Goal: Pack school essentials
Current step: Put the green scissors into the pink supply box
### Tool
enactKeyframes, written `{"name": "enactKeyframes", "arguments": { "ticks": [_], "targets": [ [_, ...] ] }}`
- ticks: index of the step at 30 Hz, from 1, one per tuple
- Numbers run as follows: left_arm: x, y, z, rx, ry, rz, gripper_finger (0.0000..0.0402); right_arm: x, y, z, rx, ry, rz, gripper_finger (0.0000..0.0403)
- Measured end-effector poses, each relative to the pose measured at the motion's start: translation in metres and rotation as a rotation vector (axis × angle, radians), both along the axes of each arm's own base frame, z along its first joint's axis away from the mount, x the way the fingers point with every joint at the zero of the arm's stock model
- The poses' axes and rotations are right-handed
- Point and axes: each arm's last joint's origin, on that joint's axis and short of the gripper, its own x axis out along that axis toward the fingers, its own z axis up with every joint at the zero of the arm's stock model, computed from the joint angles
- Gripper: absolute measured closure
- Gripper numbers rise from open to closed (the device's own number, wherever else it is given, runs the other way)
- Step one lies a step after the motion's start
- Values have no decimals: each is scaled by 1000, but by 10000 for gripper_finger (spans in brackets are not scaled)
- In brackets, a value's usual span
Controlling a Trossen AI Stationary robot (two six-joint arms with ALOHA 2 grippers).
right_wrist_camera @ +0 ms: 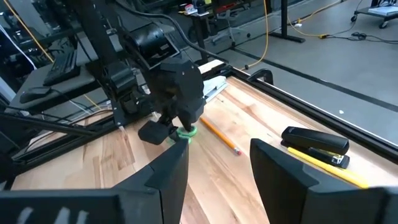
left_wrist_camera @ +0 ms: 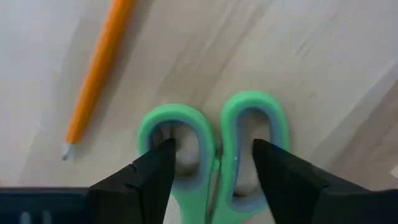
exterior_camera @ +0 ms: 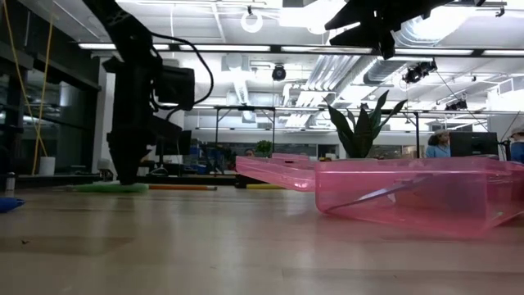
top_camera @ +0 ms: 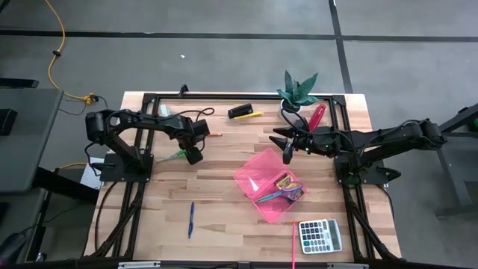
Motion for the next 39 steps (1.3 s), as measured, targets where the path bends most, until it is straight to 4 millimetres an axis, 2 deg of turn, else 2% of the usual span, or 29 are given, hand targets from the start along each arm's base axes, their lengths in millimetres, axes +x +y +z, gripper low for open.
{"name": "enactKeyframes", "arguments": {
  "ticks": [3, 9, 14, 18, 23, 29, 33, 39],
  "targets": [
    [1, -1, -2, -5, 10, -5, 242, 0, 0, 0, 6, -1, -2, 238],
    [-1, -2, 5, 15, -23, -23, 363, 0, 0, -1, 5, 10, -2, 238],
    [-2, -5, 29, 101, -140, 1, 363, -1, 0, -1, 1, 15, 0, 238],
    [3, -18, 58, 184, -341, 38, 363, -2, 1, -1, 6, 21, 27, 238],
    [15, -51, 108, 301, -756, 19, 363, -10, 2, 0, 20, 54, 78, 238],
    [25, -99, 164, 409, -1258, -110, 363, -21, 3, 7, 36, 19, 146, 238],
    [27, -115, 181, 447, -1423, -140, 363, -24, 3, 10, 29, 7, 183, 238],
    [27, -118, 183, 453, -1442, -132, 363, -24, 4, 11, 30, -9, 205, 238]
  ]
}}
